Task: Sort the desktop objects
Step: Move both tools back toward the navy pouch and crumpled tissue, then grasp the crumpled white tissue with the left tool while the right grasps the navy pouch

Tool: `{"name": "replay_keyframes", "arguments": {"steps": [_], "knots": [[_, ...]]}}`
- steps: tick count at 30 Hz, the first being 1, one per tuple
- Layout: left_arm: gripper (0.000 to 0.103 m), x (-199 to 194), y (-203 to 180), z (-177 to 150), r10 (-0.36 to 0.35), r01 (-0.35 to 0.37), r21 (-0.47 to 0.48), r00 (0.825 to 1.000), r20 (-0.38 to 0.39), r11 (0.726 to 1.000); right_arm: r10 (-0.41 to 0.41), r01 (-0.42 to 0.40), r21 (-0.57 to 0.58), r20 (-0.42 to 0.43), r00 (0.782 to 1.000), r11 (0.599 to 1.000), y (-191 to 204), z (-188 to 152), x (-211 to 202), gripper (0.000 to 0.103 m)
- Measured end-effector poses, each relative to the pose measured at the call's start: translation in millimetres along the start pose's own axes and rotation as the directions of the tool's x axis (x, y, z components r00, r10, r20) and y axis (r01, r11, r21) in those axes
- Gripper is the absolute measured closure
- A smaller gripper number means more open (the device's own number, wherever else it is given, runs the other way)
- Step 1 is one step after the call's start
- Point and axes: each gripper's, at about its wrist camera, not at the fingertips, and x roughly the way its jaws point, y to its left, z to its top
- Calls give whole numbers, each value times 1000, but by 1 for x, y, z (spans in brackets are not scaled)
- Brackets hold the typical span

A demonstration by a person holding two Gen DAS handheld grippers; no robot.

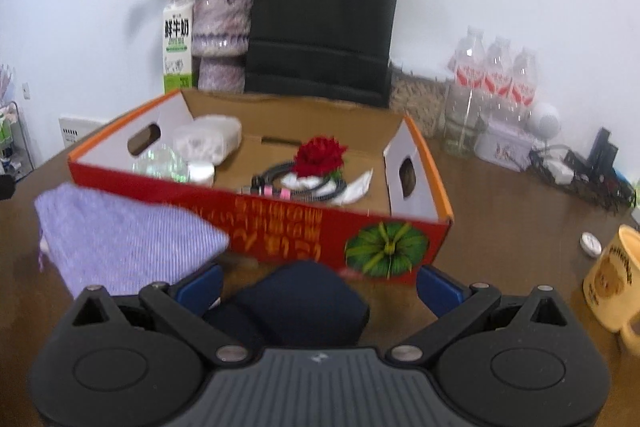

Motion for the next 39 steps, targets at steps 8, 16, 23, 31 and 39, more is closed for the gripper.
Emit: {"name": "replay_keyframes", "arguments": {"steps": [8, 16, 23, 31, 39], "knots": [[0, -11, -15, -17, -52, 52, 23, 998, -24, 998, 9, -8, 35, -31, 999, 999, 9, -10, 5, 0], [0, -17, -43, -31, -100, 102, 51, 994, -53, 993, 28, -27, 33, -44, 999, 999, 12, -17, 5, 0], [0, -21, -70, -41, -134, 141, 98, 988, -79, 985, 83, -81, 36, -49, 995, 996, -11, -30, -6, 1], [0, -17, -112, -57, -179, 198, 164, 976, -122, 966, 125, -123, 76, -22, 992, 990, -36, -42, -20, 3], [16, -5, -135, -65, -163, 193, 203, 975, -154, 960, 156, -156, 26, 5, 988, 987, -30, -46, -17, 3]]}}
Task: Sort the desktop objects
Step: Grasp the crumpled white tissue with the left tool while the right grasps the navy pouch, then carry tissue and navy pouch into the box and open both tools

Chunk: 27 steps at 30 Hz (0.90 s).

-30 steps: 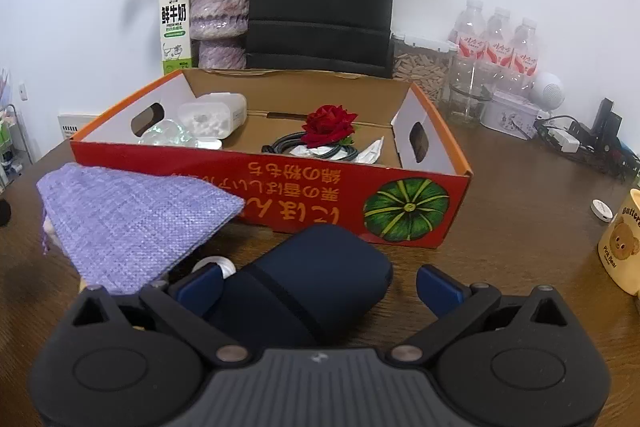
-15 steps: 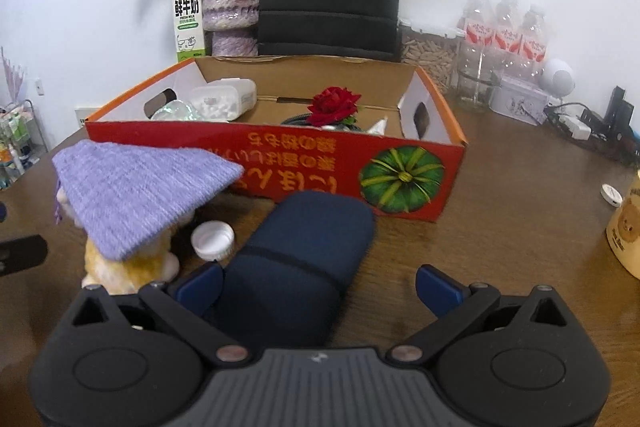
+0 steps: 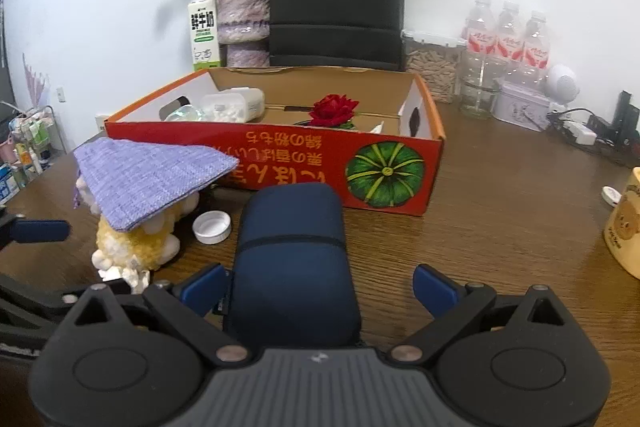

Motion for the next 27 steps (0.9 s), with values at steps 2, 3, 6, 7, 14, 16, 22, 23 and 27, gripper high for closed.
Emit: {"name": "replay_keyframes", "arguments": {"steps": [2, 3, 6, 7, 14, 16, 22, 23, 27], "knots": [[27, 2, -3, -1, -26, 26, -5, 1000, -10, 1000, 15, -15, 9, 2, 1000, 1000, -1, -1, 2, 3], [36, 3, -4, -1, -46, 46, -7, 999, -14, 999, 22, -22, 13, 4, 1000, 1000, -1, -2, 2, 3], [68, 1, -5, -2, -99, 99, -21, 995, -16, 995, 32, -32, 20, 7, 999, 999, -2, -3, 2, 3], [76, 0, -5, -2, -108, 108, -28, 994, -16, 994, 33, -33, 21, 8, 999, 999, -1, -4, 2, 3], [83, -2, -5, -3, -118, 117, -42, 993, -10, 992, 20, -20, -17, 0, 1000, 1000, 11, -2, 7, 3], [83, -3, -3, -4, -119, 119, -46, 993, -8, 992, -3, 3, -20, 0, 1000, 1000, 15, 0, 10, 3], [83, -4, 2, -6, -128, 127, -62, 992, -5, 990, -13, 12, -19, -32, 999, 1000, 19, 0, 21, 18], [83, -4, 2, -6, -129, 129, -65, 992, -4, 990, -7, 7, -15, -29, 1000, 1000, 20, -1, 21, 23], [83, -4, 3, -7, -129, 129, -68, 992, -1, 989, -12, 12, -4, -7, 1000, 1000, 21, -3, 17, 36]]}}
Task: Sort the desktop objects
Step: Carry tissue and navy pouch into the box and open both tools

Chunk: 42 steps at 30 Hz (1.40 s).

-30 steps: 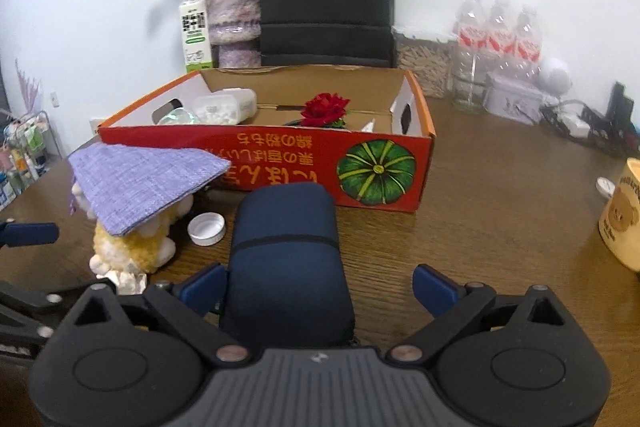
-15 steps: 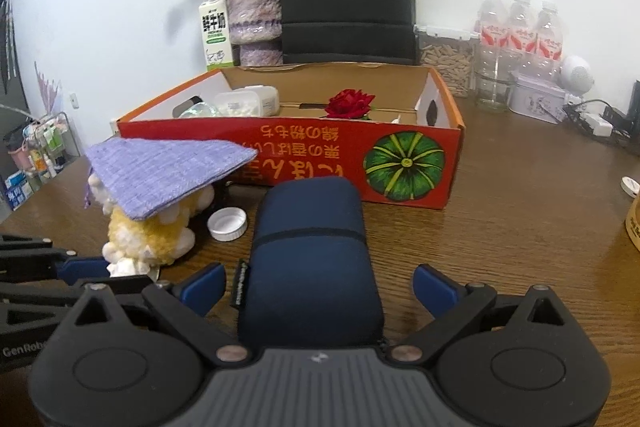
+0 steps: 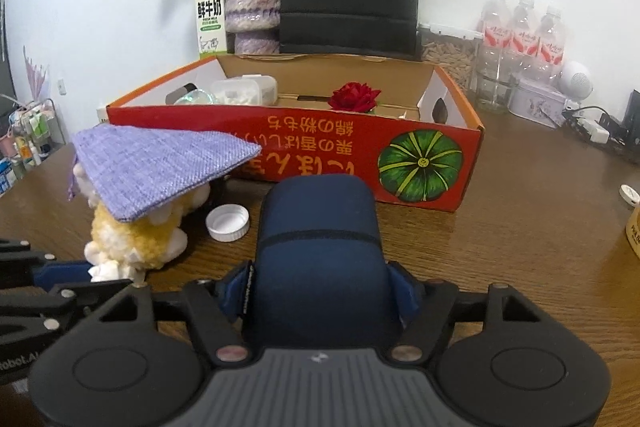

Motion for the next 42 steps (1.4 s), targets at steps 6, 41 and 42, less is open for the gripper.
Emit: {"name": "replay_keyframes", "arguments": {"steps": [6, 41, 42], "knots": [[83, -4, 1, -1, 10, -10, -3, 1000, 2, 1000, -14, 14, 11, 14, 1000, 1000, 4, -7, -13, 39], [84, -64, 2, 84, 20, -32, 32, 950, 311, 999, -50, 33, 73, 251, 967, 997, -1, 61, -66, 39], [84, -60, 3, 91, 21, -32, 28, 949, 315, 999, -52, 34, 74, 257, 965, 997, -2, 68, -63, 39]]}}
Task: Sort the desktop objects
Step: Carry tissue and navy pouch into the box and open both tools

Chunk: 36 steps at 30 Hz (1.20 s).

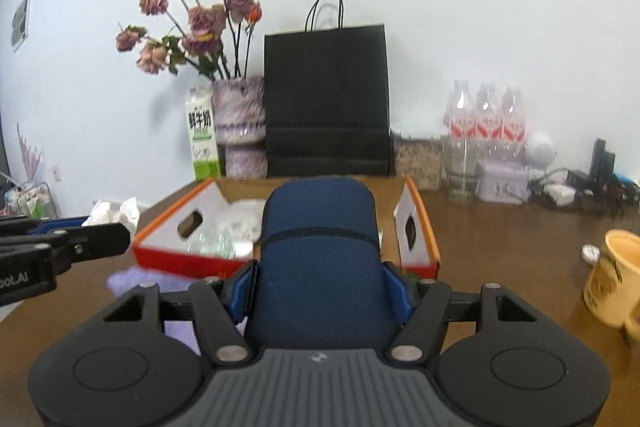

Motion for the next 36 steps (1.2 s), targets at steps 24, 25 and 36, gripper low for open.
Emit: {"name": "replay_keyframes", "arguments": {"steps": [24, 25, 36], "knots": [[84, 190, 18, 53, -2, -2, -44, 995, -95, 999, -83, 85, 21, -92, 992, 996, -45, 57, 173, 39], [84, 196, 19, 50, 2, -6, -37, 993, -116, 999, -82, 84, 17, -106, 991, 996, -47, 55, 178, 39], [83, 226, 22, 28, 11, -18, -25, 970, -241, 1000, -70, 69, -14, -174, 982, 998, -41, 37, 192, 39]]}}
